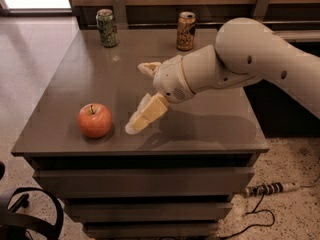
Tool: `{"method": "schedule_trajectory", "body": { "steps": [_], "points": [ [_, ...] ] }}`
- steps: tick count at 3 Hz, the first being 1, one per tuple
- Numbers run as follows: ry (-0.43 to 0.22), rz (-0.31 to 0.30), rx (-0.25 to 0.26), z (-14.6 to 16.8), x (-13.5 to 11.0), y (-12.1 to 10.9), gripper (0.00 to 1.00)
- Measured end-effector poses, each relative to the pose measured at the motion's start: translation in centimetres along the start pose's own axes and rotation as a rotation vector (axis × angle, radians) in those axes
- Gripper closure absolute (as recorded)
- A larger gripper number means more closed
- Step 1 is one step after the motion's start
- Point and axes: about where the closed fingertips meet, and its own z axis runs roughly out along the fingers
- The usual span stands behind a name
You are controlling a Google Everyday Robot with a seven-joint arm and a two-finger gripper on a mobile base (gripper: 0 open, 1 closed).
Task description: Move apple near green can
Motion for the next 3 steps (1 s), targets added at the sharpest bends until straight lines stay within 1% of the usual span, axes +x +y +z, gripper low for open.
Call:
{"method": "schedule_trajectory", "body": {
  "steps": [2,3],
  "points": [
    [-0.071,0.01,-0.038,4.1,0.5,0.2,0.0],
    [-0.098,0.009,-0.07,5.8,0.4,0.5,0.0]
  ]
}}
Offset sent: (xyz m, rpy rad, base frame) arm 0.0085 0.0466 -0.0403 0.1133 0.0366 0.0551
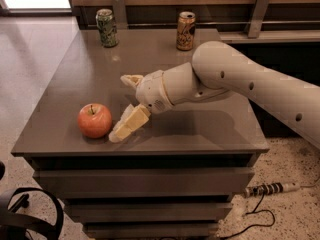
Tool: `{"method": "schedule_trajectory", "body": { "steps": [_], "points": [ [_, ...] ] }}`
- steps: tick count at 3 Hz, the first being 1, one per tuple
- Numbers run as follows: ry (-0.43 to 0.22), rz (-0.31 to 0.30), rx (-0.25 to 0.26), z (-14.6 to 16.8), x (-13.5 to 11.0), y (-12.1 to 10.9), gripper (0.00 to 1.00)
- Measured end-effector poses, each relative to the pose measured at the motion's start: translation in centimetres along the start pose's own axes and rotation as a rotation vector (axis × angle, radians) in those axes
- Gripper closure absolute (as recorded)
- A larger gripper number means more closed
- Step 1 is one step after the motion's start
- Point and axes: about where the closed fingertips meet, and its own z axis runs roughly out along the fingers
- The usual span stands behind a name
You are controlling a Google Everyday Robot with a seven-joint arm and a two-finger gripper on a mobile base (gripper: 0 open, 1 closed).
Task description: Move apple near green can
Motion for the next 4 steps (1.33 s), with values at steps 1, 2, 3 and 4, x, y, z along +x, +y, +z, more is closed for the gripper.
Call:
{"method": "schedule_trajectory", "body": {
  "steps": [1,2,3,4],
  "points": [
    [-0.029,-0.005,-0.042,1.7,-0.2,0.4,0.0],
    [-0.045,-0.023,-0.085,3.1,-1.2,1.3,0.0],
    [-0.051,-0.034,-0.121,4.3,-1.9,1.9,0.0],
    [-0.054,-0.039,-0.15,5.2,-2.3,2.3,0.17]
  ]
}}
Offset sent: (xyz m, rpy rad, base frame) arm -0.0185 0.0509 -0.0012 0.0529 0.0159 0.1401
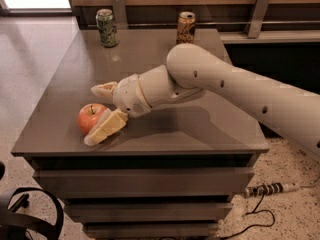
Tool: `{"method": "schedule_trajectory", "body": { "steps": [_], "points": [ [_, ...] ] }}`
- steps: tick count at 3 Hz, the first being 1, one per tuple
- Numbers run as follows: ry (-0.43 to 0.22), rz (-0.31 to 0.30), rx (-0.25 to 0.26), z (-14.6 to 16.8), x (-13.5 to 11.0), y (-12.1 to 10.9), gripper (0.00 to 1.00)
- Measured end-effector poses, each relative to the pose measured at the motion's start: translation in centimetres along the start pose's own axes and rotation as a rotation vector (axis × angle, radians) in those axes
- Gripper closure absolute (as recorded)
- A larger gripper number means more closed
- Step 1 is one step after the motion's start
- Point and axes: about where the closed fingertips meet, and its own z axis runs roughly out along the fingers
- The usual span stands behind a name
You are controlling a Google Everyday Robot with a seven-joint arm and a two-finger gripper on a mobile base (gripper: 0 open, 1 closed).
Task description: Move apple near green can
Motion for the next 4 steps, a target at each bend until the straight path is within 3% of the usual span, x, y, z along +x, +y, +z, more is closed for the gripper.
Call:
{"method": "schedule_trajectory", "body": {
  "steps": [3,4],
  "points": [
    [0.0,-0.005,-0.008,0.41,-0.27,0.28,0.85],
    [0.0,-0.007,-0.012,0.58,-0.37,0.39,1.0]
  ]
}}
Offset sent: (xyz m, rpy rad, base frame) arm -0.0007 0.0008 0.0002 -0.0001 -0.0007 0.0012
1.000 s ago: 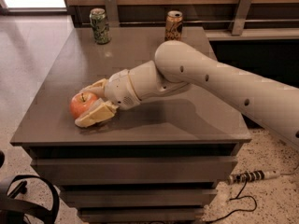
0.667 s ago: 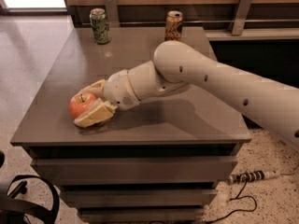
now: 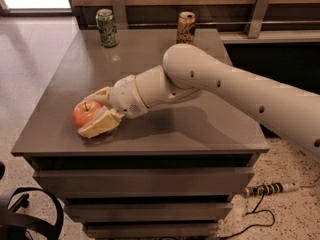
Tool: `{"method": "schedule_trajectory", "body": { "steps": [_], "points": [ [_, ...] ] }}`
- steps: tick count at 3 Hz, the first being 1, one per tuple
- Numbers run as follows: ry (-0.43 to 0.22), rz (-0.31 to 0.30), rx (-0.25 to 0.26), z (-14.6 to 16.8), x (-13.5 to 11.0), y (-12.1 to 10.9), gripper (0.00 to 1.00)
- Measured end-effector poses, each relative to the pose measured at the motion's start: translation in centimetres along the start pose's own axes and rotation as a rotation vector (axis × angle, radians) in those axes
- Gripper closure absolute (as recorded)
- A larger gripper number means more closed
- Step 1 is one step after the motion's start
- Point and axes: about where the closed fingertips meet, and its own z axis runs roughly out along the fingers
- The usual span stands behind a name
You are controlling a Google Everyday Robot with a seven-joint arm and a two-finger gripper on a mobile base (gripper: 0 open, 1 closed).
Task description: Move apple near green can
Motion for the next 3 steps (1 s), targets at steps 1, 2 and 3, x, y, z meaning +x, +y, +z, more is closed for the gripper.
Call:
{"method": "schedule_trajectory", "body": {
  "steps": [1,2,3],
  "points": [
    [0.0,0.0,0.0,0.0,0.0,0.0,1.0],
    [-0.009,0.003,0.011,-0.9,-0.8,-2.1,1.0],
    [-0.038,0.038,0.093,-2.5,-1.9,-6.5,1.0]
  ]
}}
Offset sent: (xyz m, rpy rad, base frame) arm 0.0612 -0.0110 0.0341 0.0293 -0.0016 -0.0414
